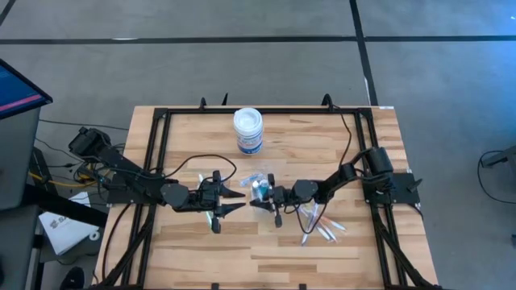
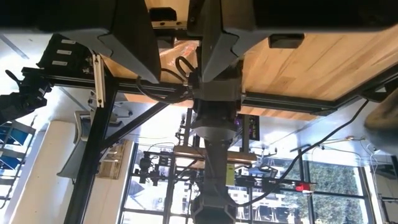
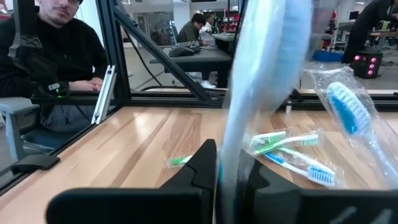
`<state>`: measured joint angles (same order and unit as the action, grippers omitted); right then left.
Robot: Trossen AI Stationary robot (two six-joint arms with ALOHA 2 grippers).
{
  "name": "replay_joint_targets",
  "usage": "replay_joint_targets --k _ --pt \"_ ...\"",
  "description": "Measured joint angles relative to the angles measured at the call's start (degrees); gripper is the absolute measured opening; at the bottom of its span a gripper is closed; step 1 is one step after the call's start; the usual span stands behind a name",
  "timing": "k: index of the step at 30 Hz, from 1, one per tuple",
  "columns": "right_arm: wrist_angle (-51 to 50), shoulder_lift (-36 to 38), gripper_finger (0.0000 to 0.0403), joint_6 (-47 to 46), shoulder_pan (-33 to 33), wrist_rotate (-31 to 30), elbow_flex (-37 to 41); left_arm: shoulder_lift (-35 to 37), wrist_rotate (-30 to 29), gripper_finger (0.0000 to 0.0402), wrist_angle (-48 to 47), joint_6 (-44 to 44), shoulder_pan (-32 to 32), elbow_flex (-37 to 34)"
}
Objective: Pick & Place toothbrushing station
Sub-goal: Put the bottom blue toothbrush into the Transparent organizer
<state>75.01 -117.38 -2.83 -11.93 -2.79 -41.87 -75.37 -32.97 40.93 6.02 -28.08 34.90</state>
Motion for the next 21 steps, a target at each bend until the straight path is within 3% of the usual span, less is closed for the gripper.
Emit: replay_joint_targets --k 7,12,21 --pt "-0.3 0.0 0.0044 0.3 0.0 0.2 0.0 0.0 0.0 0.0111 0.0 0.0 0.0 0.0" --pt "-0.5 0.0 0.0068 0.3 0.1 4.0 0.0 0.0 0.0 0.0111 0.0 0.0 0.0 0.0" --pt "-1.7 1.1 0.0136 0.4 0.1 4.5 0.0 0.0 0.0 0.0111 0.0 0.0 0.0 0.0"
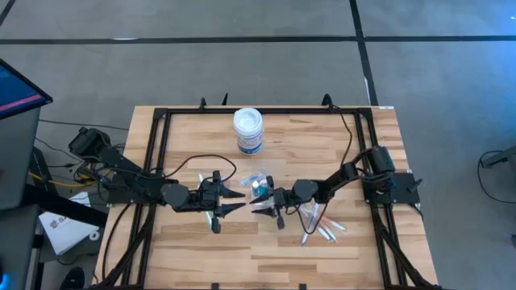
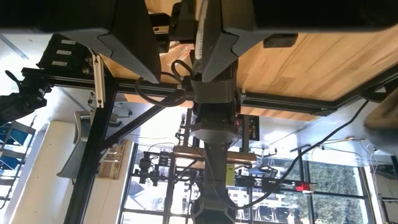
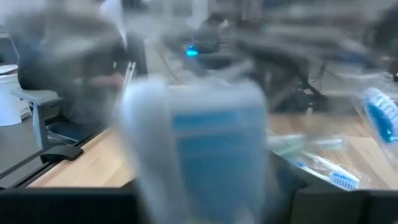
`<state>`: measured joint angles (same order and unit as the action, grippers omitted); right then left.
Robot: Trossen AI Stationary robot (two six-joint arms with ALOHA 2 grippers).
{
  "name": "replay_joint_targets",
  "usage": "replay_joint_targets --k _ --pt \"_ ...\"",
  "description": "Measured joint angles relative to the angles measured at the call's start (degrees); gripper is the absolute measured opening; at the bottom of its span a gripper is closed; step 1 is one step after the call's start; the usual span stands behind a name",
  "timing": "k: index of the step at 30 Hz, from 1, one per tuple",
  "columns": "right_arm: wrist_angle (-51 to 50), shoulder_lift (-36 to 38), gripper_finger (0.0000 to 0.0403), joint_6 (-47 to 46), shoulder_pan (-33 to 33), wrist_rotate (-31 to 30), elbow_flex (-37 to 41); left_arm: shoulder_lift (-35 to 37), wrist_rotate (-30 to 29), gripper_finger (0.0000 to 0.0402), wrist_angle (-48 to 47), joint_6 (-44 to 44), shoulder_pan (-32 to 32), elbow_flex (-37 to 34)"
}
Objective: Pick & Place toothbrushing station
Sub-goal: Put the bottom blue toothbrush into the Transparent organizer, then put the right purple toothbrush into the Transparent organizer
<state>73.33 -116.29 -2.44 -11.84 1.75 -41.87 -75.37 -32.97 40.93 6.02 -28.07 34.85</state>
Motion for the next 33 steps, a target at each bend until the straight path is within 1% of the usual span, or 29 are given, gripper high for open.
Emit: replay_joint_targets --k 5,9,14,19,28,33 --pt "-0.3 0.6 0.0174 0.0 0.0 0.0 0.0 0.0 0.0 0.0111 0.0 0.0 0.0 0.0" --pt "-0.5 0.6 0.0193 1.1 0.0 0.0 0.0 0.0 0.0 0.0111 0.0 0.0 0.0 0.0" --pt "-0.6 0.7 0.0201 1.4 0.0 0.0 0.0 0.0 0.0 0.0111 0.0 0.0 0.0 0.0" --pt "-2.0 2.8 0.0198 1.6 0.0 0.0 0.0 0.0 0.0 0.0111 0.0 0.0 0.0 0.0" --pt "-16.0 12.8 0.02 3.1 0.0 -0.1 0.0 0.0 0.0 0.0111 0.0 0.0 0.0 0.0" --pt "-22.0 18.0 0.0199 4.6 0.1 -0.1 0.0 0.0 0.0 0.0111 0.0 0.0 0.0 0.0"
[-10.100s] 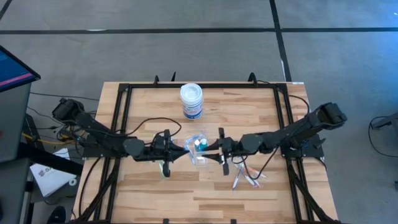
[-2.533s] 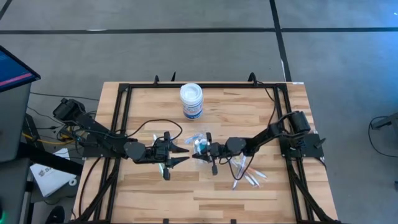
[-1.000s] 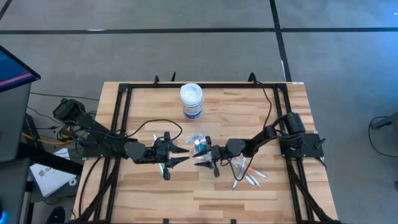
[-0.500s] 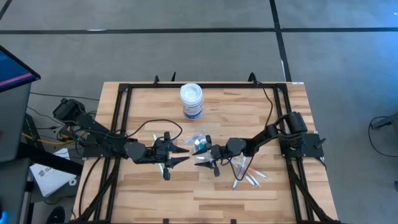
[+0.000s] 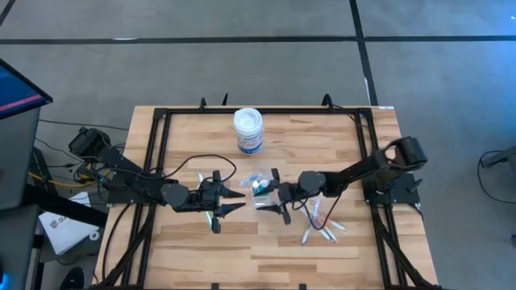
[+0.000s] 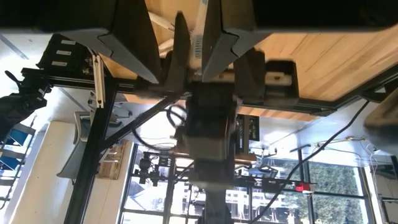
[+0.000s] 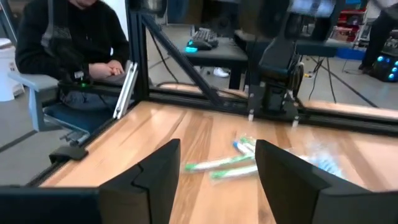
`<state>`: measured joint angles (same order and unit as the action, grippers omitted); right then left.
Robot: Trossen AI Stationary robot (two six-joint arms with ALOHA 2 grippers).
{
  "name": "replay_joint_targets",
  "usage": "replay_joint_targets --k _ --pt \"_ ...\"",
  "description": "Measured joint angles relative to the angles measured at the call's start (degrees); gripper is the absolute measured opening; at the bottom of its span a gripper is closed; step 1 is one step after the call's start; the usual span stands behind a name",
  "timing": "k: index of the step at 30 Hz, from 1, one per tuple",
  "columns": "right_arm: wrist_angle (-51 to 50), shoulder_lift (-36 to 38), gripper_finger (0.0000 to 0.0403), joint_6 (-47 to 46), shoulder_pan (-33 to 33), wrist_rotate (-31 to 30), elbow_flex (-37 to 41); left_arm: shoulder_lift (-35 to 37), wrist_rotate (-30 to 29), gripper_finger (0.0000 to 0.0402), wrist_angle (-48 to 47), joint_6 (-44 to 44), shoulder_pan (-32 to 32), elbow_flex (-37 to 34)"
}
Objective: Pick & Place toothbrushing station
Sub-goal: Put the right purple toothbrush into the Transparent organizer
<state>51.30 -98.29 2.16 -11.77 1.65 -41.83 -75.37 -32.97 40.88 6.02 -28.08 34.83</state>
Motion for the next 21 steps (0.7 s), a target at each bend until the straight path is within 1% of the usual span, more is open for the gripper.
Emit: replay_joint_targets --k 7,13,21 --pt "-6.2 5.5 0.0197 1.5 0.0 -0.1 0.0 0.0 0.0 0.0111 0.0 0.0 0.0 0.0" --pt "-11.7 8.5 0.0199 1.4 0.0 -0.1 0.0 0.0 0.0 0.0111 0.0 0.0 0.0 0.0" --pt "-18.5 12.9 0.0188 1.0 -0.2 -0.1 0.0 0.0 0.0 0.0111 0.0 0.0 0.0 0.0"
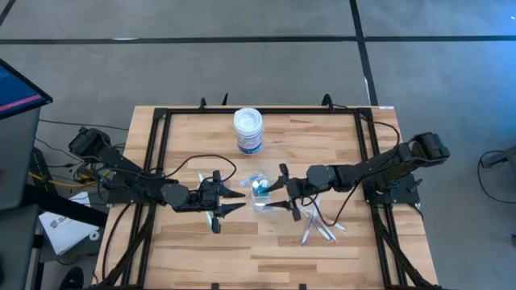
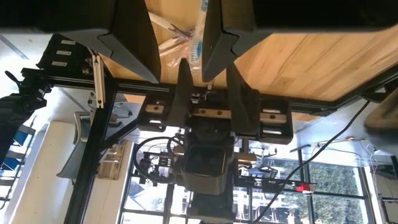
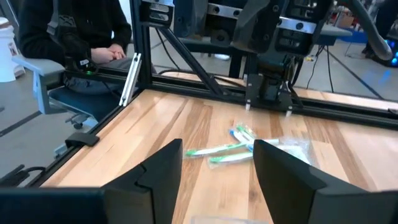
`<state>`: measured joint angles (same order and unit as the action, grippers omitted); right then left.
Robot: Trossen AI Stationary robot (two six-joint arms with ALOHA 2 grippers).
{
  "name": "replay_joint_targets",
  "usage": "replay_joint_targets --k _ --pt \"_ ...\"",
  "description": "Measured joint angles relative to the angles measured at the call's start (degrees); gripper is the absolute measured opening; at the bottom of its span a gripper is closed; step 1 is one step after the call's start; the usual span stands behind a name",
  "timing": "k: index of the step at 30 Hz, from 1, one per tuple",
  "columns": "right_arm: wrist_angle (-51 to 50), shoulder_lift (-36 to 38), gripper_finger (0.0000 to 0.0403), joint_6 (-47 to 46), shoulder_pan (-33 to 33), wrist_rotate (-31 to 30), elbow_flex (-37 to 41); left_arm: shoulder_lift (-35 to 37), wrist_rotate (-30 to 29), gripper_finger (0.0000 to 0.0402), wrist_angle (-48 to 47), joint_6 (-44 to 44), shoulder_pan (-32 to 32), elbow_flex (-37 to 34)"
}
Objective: Pick & Place toothbrushing station
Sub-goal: Put the right purple toothbrush into the Transparent organizer
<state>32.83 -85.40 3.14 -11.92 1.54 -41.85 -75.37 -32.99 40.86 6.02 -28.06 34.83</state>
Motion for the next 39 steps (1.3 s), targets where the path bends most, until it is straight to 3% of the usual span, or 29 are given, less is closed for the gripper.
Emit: replay_joint_targets --k 19,29,39 --pt "-29.8 15.8 0.0176 -6.2 -3.7 0.0 0.0 0.0 0.0 0.0111 0.0 0.0 0.0 0.0" --pt "-43.7 20.5 0.0162 -15.0 -6.2 0.0 0.0 0.0 0.0 0.0111 0.0 0.0 0.0 0.0" --pt "-55.0 22.1 0.015 -30.7 -7.9 0.0 0.0 0.0 0.0 0.0111 0.0 0.0 0.0 0.0"
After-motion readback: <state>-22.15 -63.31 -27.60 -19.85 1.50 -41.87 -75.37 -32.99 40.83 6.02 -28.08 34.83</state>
